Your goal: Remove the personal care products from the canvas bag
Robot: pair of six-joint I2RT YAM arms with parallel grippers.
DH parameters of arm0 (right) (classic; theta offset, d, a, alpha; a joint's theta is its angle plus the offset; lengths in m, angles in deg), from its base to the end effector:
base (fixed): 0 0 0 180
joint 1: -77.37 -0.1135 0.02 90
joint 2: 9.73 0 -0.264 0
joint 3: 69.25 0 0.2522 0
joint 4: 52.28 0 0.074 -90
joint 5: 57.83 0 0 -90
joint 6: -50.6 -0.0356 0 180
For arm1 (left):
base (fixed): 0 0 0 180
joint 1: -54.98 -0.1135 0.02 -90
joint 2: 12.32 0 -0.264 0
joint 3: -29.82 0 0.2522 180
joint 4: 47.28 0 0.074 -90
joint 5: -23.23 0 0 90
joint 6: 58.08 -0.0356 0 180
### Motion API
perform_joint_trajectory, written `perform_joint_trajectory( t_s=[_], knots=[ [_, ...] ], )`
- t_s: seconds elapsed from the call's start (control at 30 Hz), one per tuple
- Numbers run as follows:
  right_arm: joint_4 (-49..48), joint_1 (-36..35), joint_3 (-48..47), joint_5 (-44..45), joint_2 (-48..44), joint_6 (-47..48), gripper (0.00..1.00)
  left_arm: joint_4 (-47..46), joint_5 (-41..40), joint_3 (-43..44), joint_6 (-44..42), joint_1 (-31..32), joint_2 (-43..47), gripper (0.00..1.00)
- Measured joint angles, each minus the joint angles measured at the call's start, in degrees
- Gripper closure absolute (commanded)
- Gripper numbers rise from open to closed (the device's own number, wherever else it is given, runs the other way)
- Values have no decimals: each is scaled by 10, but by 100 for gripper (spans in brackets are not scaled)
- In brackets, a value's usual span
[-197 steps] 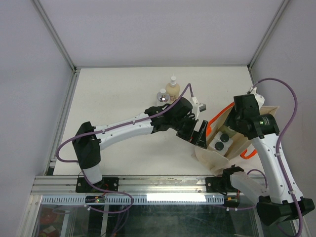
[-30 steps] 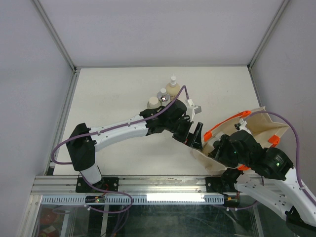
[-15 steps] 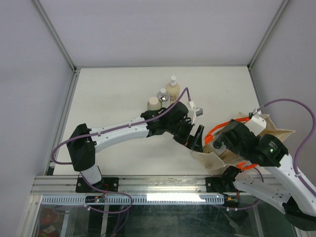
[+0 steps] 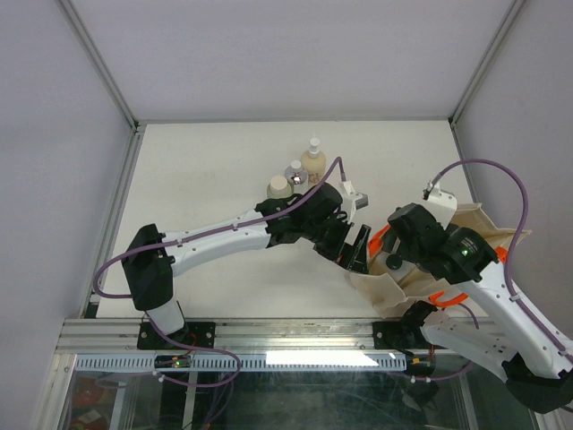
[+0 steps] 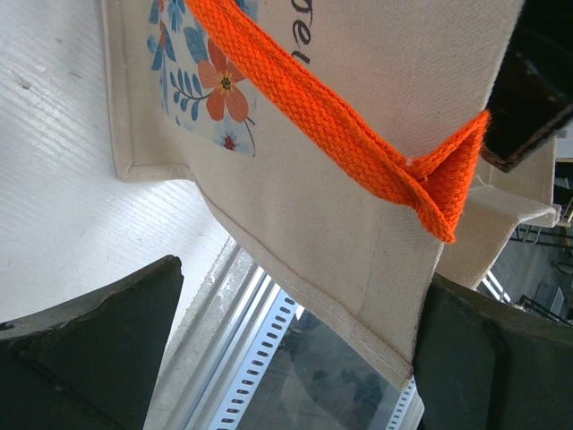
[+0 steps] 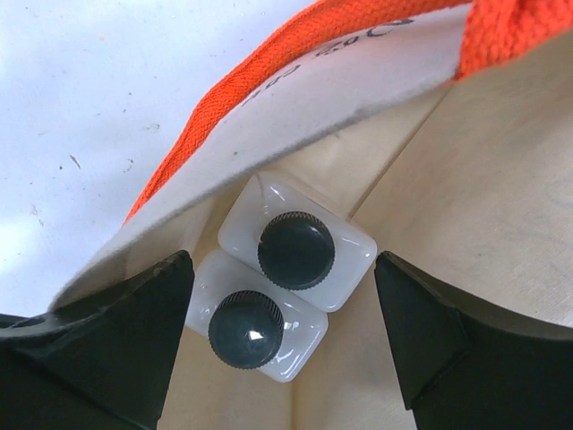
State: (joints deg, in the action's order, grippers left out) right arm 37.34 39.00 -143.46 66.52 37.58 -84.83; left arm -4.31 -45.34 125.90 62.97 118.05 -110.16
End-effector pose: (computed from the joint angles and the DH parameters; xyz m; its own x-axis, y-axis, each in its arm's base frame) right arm 0.1013 0.0546 0.3298 -0.7097 0.1883 -0.6789 0.2791 0.9599 -0.0254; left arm 0.1624 -0.3484 0.2919 -0.7618 0.4395 -0.4760 0.6473 0.4866 -0.5867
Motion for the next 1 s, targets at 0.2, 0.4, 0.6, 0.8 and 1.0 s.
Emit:
perform_joint_trajectory(
  t_s=[0.2,0.4,0.6,0.8,1.0],
  knots=[
    [-27,125,11,-48,37,43,21,8,-5,21,-7,0,-11,1],
    [-53,156,20,-86,51,32,7,16,-5,34,-9,0,-19,1],
    [-61,156,70,-121,48,-1,1,27,-5,42,-17,0,-23,1],
    [-76,158,102,-128,52,-24,4,30,-4,59,-24,0,-36,1],
    [-86,158,106,-127,59,-38,42,39,-5,63,-33,0,-38,1]
  ],
)
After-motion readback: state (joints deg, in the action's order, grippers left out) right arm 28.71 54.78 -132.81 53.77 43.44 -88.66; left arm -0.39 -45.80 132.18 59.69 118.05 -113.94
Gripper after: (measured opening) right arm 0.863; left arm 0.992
